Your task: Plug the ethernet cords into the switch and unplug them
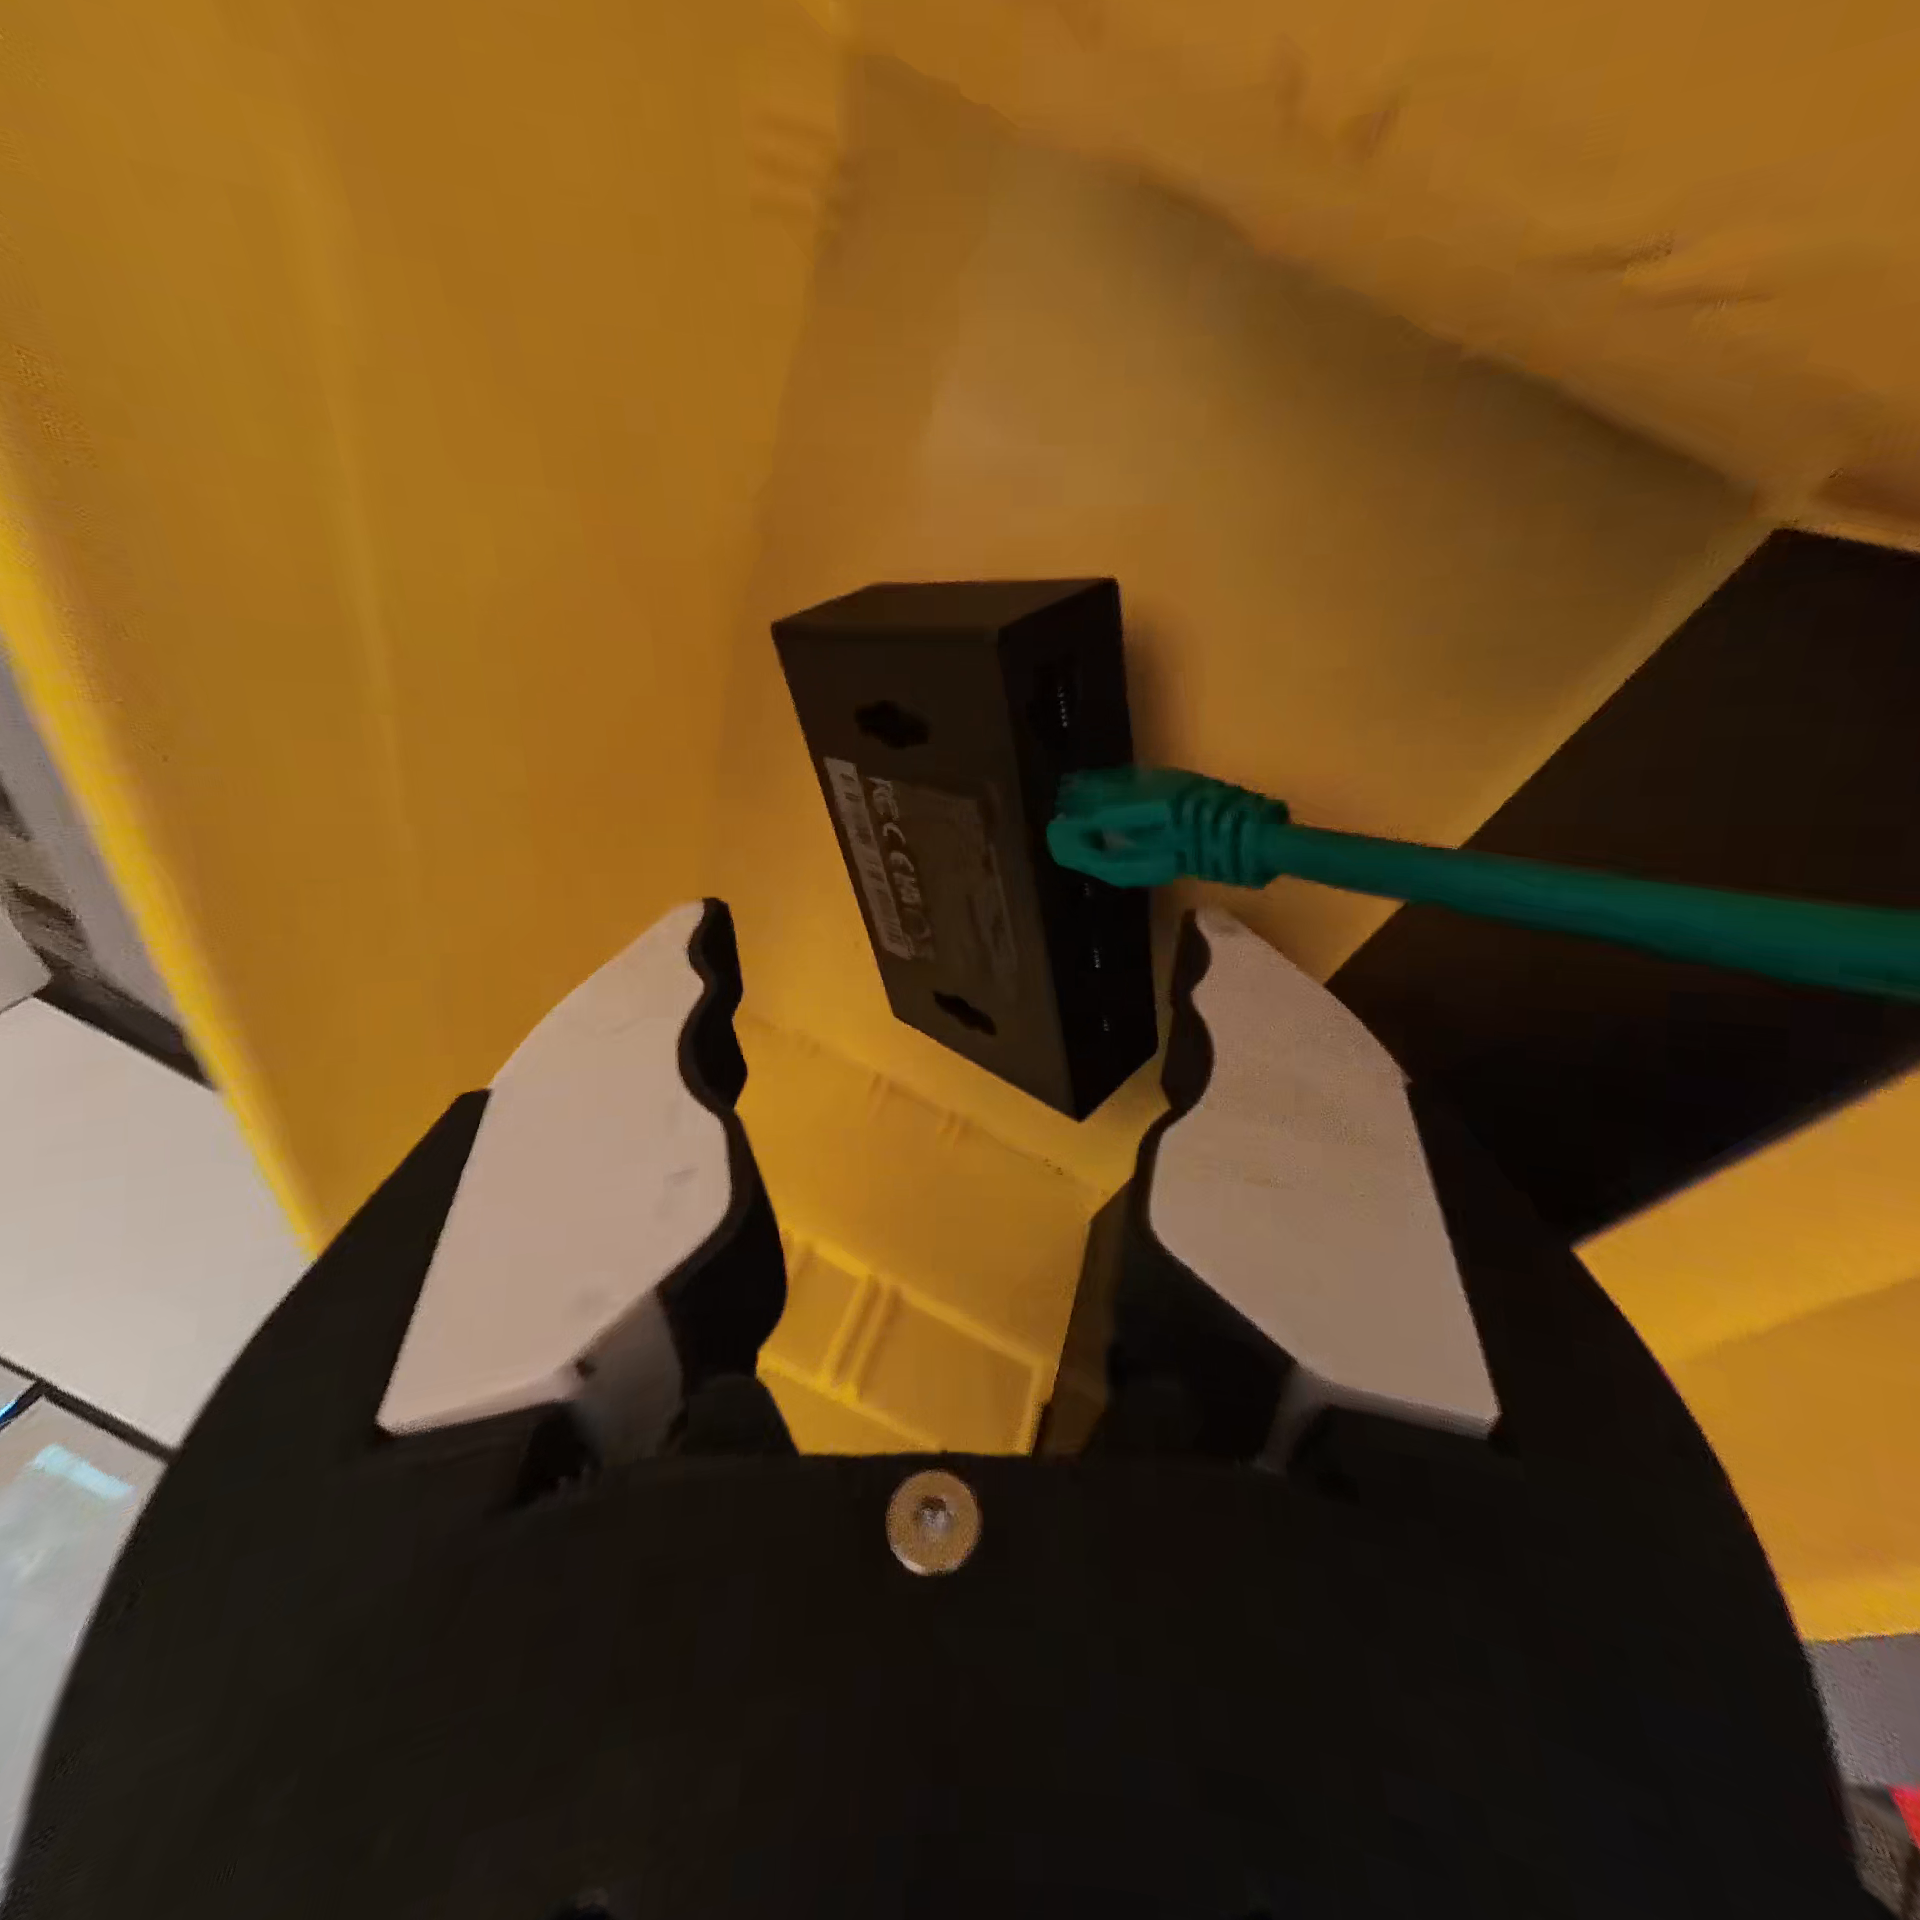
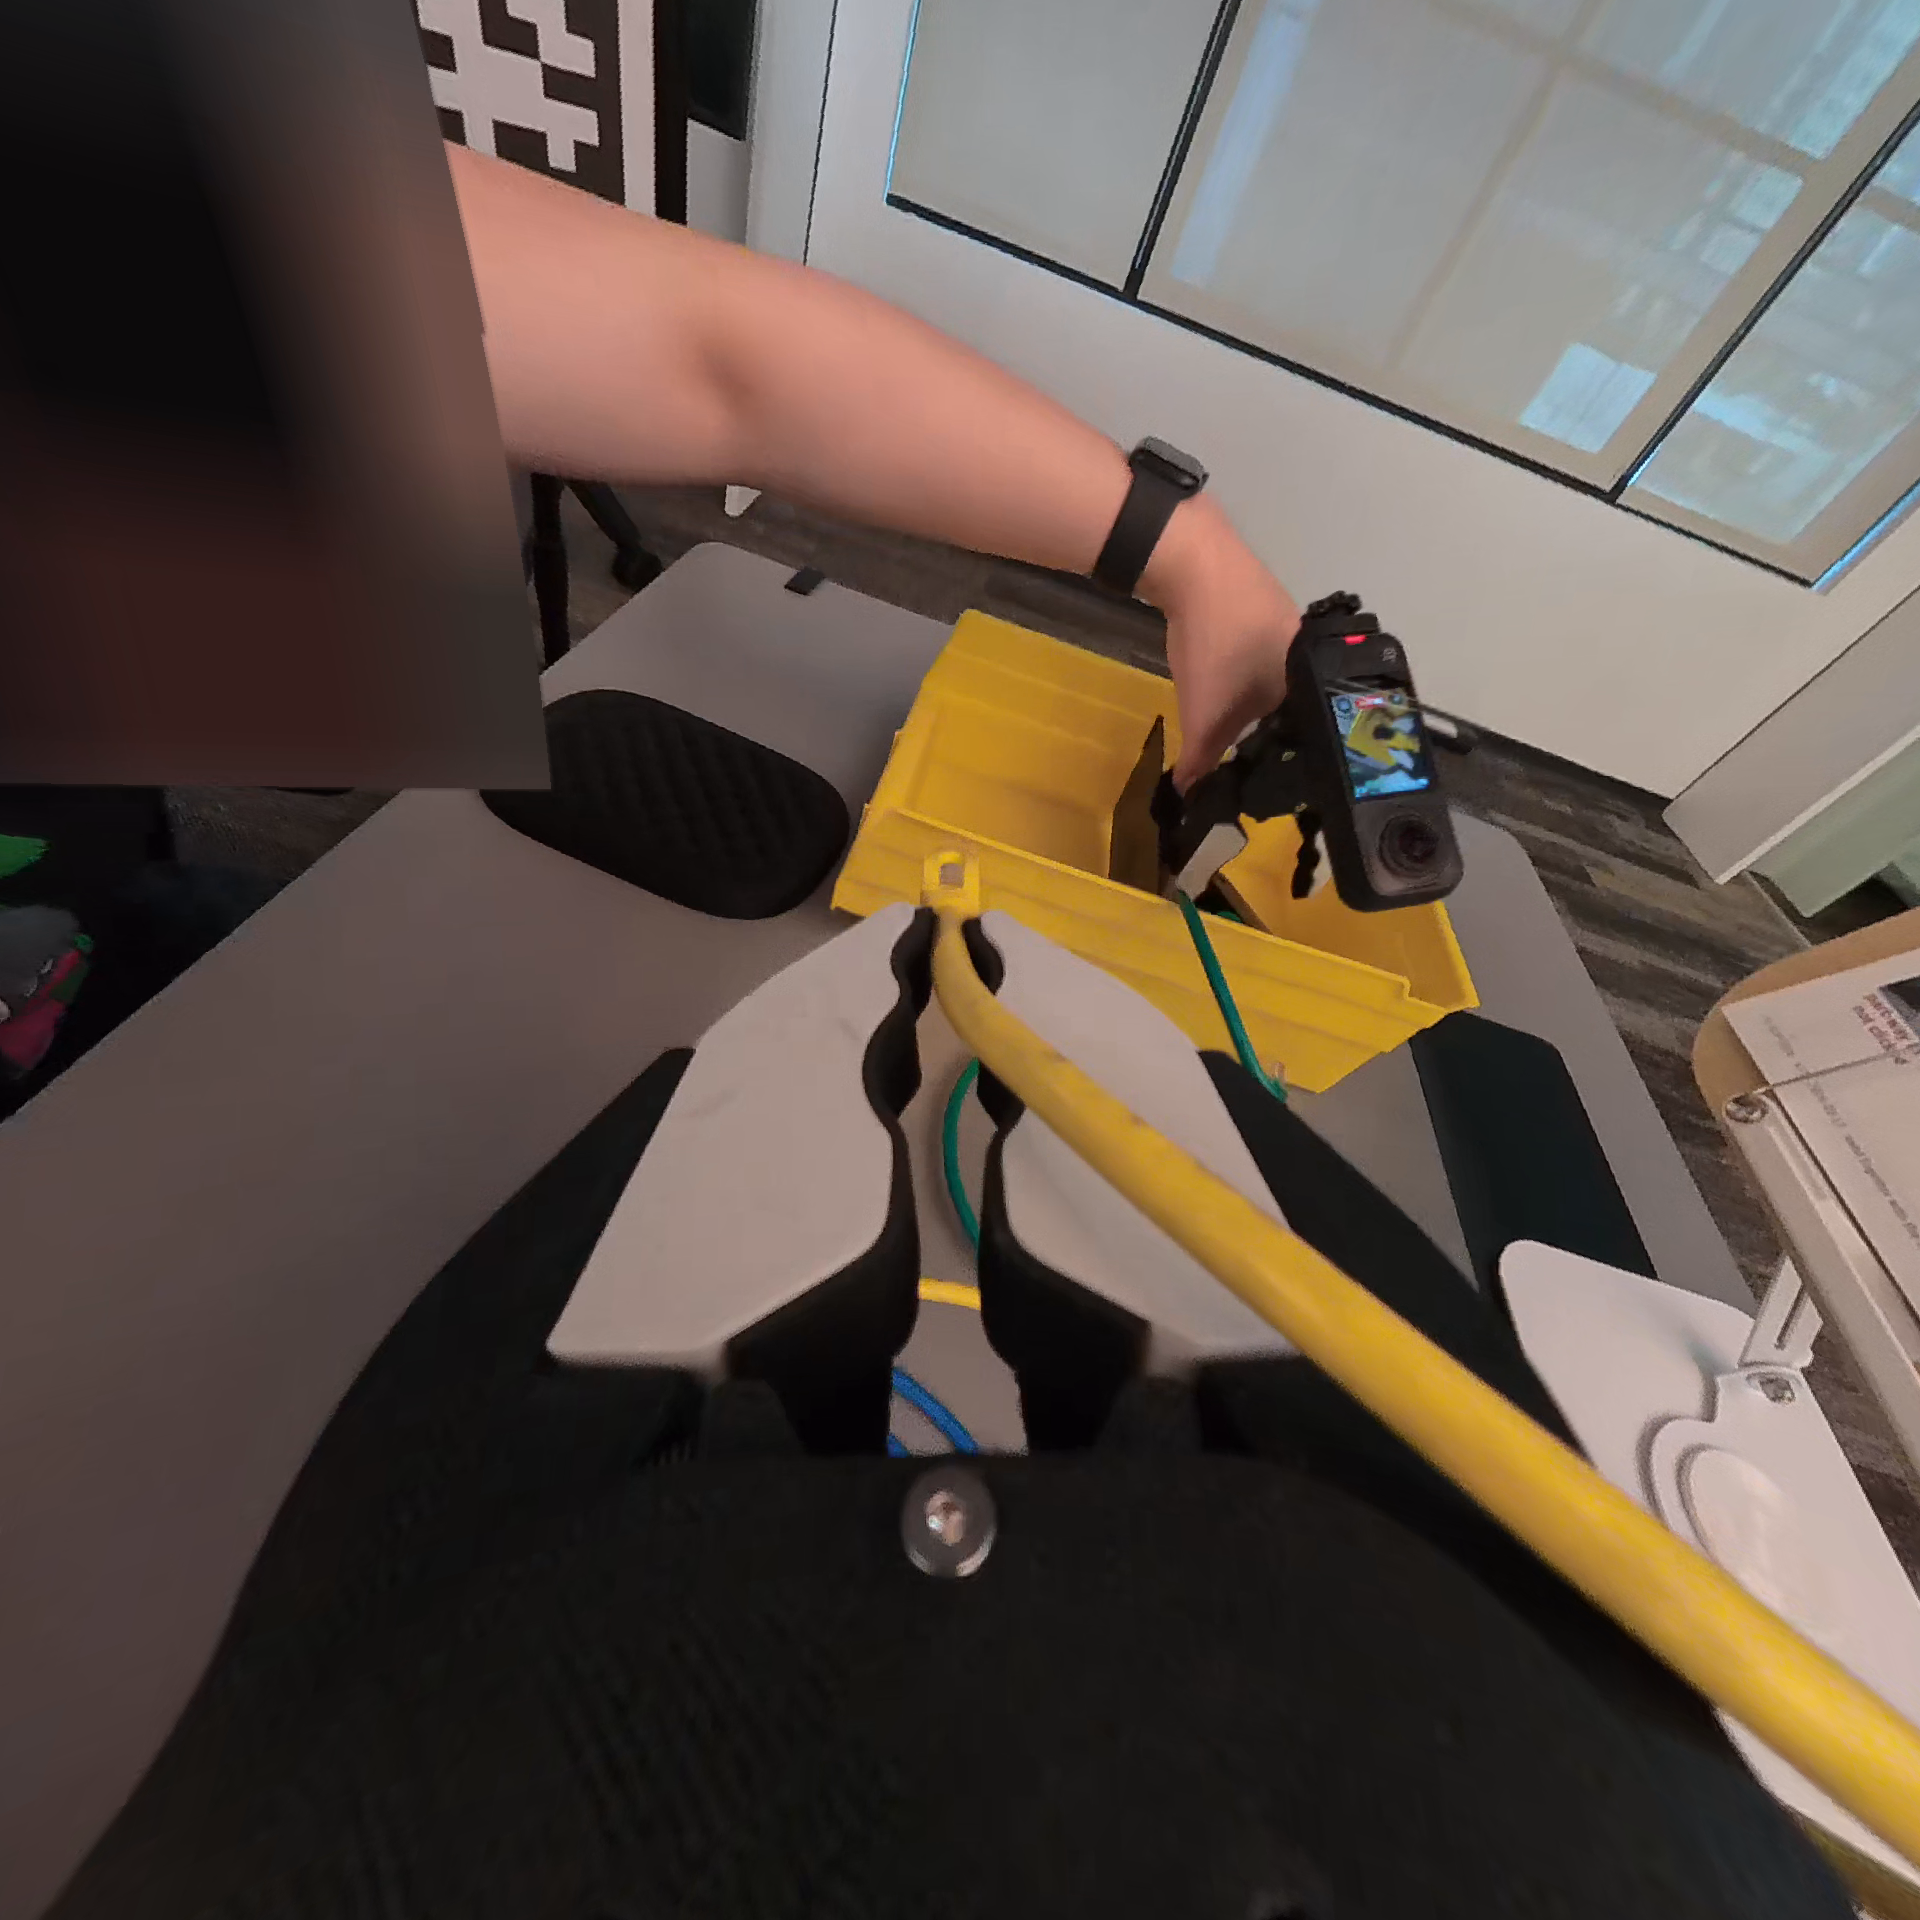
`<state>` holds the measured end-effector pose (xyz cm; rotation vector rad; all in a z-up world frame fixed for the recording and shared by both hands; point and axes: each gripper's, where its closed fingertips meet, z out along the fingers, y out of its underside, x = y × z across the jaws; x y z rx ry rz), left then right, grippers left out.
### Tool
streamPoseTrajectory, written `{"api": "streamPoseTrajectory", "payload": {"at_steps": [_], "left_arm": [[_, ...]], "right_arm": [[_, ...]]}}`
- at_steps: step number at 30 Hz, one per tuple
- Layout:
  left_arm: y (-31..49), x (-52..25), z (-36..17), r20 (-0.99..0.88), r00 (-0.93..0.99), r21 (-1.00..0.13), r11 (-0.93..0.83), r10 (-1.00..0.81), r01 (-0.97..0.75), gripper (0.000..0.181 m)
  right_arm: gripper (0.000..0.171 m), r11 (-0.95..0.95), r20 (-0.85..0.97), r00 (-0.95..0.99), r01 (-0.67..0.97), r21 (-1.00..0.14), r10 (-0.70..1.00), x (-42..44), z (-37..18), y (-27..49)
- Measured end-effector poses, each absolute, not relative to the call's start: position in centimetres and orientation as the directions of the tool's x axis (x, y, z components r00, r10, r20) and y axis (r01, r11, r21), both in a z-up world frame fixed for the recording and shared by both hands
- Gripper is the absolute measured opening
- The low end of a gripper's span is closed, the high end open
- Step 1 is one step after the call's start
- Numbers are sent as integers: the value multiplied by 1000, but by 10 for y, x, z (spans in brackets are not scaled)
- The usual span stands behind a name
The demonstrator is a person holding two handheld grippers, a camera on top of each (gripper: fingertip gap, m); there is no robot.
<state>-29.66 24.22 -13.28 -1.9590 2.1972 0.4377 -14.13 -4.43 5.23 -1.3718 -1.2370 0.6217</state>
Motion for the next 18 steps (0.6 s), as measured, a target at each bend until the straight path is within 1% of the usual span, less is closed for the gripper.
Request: {"api": "streamPoseTrajectory", "payload": {"at_steps": [3, 6, 9, 11, 14, 18], "left_arm": [[242, -293, -140, -284, -131, 99, 106, -950, -989, 86], [241, -295, -145, -226, -122, 119, 96, -966, -988, 86], [239, -301, -153, -135, -109, 161, 87, -985, -983, 81], [237, -302, -155, -74, -82, 165, 69, -994, -984, 67], [242, -300, -155, -85, -81, 160, 67, -993, -985, 66], [251, -303, -148, -171, -111, 176, 80, -979, -981, 65]], "right_arm": [[6, 166, 279, 315, 342, -925, 907, -141, 44, -39], [6, 151, 270, 314, 354, -923, 910, -141, 39, -37], [6, 146, 270, 311, 370, -918, 911, -143, 35, -36], [6, 145, 273, 308, 382, -913, 911, -144, 33, -36], [6, 148, 280, 304, 394, -907, 910, -144, 32, -37], [6, 154, 277, 298, 379, -913, 913, -144, 35, -39]]}}
